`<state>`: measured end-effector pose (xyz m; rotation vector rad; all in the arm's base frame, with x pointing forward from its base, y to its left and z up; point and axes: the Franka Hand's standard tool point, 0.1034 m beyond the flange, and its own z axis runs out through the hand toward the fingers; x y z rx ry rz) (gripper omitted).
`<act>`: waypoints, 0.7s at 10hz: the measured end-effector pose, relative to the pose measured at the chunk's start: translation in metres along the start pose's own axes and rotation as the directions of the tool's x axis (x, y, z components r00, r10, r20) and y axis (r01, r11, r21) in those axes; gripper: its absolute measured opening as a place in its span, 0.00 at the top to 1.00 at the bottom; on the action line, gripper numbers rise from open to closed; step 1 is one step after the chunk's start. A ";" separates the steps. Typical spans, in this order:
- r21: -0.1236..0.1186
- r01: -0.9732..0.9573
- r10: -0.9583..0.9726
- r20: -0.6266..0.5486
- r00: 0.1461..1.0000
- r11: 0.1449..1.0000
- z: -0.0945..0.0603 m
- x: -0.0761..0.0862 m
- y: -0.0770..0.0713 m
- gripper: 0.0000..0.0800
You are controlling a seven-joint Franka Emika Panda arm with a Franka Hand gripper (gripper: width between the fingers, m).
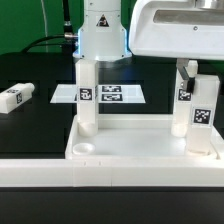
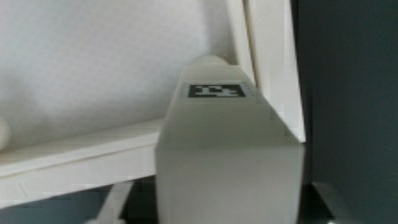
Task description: Assemble desk
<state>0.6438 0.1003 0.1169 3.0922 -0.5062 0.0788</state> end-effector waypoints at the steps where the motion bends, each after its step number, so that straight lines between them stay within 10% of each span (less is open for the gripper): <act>1: 0.000 -0.072 0.072 0.000 0.997 0.997 0.000 0.000 0.000 0.64; 7: 0.002 -0.701 0.701 0.022 0.713 0.713 0.002 -0.003 0.001 0.64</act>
Offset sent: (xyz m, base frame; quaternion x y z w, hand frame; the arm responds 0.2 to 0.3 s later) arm -0.0107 0.0002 -0.0012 -0.0077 -0.0127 0.3585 0.9334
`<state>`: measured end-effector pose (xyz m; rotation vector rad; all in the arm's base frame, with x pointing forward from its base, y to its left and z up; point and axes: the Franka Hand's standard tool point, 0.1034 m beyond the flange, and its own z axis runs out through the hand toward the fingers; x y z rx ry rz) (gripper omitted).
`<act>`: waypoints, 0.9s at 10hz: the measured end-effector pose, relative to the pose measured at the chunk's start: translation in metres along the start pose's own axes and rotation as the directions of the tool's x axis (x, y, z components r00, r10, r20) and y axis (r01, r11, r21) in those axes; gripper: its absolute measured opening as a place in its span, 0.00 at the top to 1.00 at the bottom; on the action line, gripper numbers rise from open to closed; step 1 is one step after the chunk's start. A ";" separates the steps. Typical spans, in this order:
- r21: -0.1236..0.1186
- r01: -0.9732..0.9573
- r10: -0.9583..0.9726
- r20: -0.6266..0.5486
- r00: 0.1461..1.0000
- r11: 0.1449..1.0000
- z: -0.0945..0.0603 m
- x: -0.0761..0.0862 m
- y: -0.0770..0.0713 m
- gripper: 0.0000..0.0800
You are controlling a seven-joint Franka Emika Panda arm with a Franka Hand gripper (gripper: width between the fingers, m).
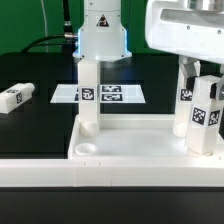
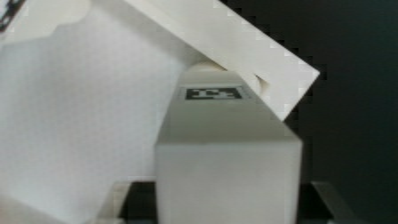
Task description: Assemble desk
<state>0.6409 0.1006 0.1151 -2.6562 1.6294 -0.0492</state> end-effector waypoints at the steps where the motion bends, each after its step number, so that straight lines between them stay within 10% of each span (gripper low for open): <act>1: -0.002 -0.122 0.122 0.002 0.993 0.993 0.000 -0.001 0.000 0.64; 6: -0.002 -0.350 0.350 0.007 0.937 0.937 0.000 -0.003 -0.001 0.64; 7: -0.001 -0.310 0.310 0.008 0.951 0.951 0.000 -0.003 -0.001 0.32; 9: 0.000 -0.184 0.184 0.006 0.983 0.983 0.000 -0.008 -0.003 0.23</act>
Offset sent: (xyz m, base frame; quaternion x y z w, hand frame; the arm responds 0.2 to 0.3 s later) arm 0.0029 0.0050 0.0031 0.0099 -0.0059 0.2151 0.9765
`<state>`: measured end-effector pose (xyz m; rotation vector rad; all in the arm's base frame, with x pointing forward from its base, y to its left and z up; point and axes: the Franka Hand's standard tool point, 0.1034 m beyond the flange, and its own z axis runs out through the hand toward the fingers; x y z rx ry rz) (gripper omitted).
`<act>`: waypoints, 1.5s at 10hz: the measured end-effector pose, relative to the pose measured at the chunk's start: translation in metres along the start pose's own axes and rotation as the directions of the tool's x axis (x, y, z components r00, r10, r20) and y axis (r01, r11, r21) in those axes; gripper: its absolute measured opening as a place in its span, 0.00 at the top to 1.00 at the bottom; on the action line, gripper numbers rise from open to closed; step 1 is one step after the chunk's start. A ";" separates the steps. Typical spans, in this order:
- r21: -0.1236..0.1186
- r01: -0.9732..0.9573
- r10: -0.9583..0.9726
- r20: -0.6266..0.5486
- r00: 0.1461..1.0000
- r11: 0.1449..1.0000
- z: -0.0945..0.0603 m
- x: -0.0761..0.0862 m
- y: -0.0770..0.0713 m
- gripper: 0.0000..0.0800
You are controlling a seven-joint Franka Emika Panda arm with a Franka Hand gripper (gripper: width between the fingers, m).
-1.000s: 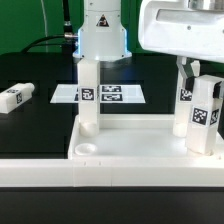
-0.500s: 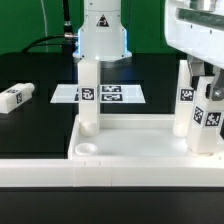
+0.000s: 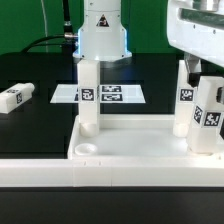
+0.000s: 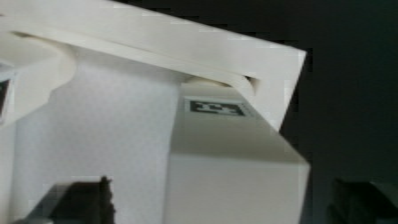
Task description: Assemble desk
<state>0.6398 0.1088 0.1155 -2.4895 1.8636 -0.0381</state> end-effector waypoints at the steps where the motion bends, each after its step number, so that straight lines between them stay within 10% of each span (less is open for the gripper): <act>1: 0.010 0.114 -0.113 -0.002 0.994 0.993 0.000 -0.006 -0.002 0.20; 6: 0.013 0.512 -0.512 -0.010 0.859 0.859 0.002 -0.010 -0.003 0.19; 13: -0.015 0.913 -0.913 -0.042 0.407 0.408 -0.001 0.000 -0.007 0.19; 15: -0.015 0.916 -0.915 -0.041 0.401 0.402 -0.001 0.001 -0.006 0.36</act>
Offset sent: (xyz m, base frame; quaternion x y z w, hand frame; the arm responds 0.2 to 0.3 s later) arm 0.0000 0.0000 0.0000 0.0000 0.0000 -0.1938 0.9810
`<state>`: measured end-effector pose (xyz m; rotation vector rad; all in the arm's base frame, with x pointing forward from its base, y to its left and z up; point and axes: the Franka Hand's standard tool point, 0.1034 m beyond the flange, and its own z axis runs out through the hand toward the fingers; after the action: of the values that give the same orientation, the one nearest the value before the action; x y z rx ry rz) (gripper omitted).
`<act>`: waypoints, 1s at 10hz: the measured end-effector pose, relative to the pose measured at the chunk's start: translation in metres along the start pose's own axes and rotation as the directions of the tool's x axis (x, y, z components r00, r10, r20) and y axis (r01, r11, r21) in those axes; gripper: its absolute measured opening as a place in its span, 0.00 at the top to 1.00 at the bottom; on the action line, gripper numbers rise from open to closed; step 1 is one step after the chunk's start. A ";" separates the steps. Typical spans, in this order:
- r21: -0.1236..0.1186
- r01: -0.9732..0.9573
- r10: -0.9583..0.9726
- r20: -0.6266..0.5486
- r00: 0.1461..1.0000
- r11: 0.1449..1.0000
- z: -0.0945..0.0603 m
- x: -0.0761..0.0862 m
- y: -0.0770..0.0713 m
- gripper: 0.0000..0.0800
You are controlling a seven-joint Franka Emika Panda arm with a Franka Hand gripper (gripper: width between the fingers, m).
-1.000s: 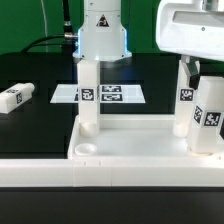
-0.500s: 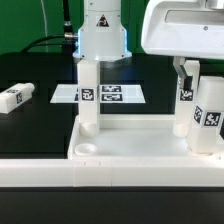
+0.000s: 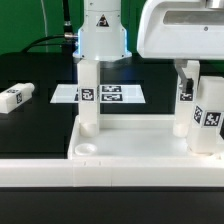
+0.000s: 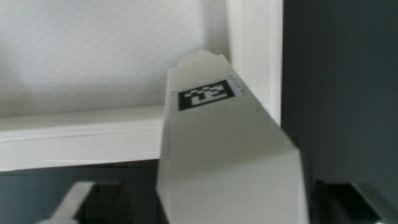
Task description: Assemble desk
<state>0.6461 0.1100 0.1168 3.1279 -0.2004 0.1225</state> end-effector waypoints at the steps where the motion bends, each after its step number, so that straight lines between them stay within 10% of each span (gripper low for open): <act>1: 0.000 0.000 0.000 0.000 1.000 1.000 0.000 0.000 0.000 0.53; 6: 0.001 -0.203 0.203 0.000 0.979 0.979 0.000 0.001 0.004 0.64; 10: 0.016 -0.592 0.591 0.025 0.806 0.806 0.001 0.001 0.012 0.64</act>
Offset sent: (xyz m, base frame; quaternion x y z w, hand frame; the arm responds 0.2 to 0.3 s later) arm 0.0000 0.0000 0.0000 0.0000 0.0000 0.0000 1.0000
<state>0.6460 0.0974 0.1162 2.9571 -1.1812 0.0927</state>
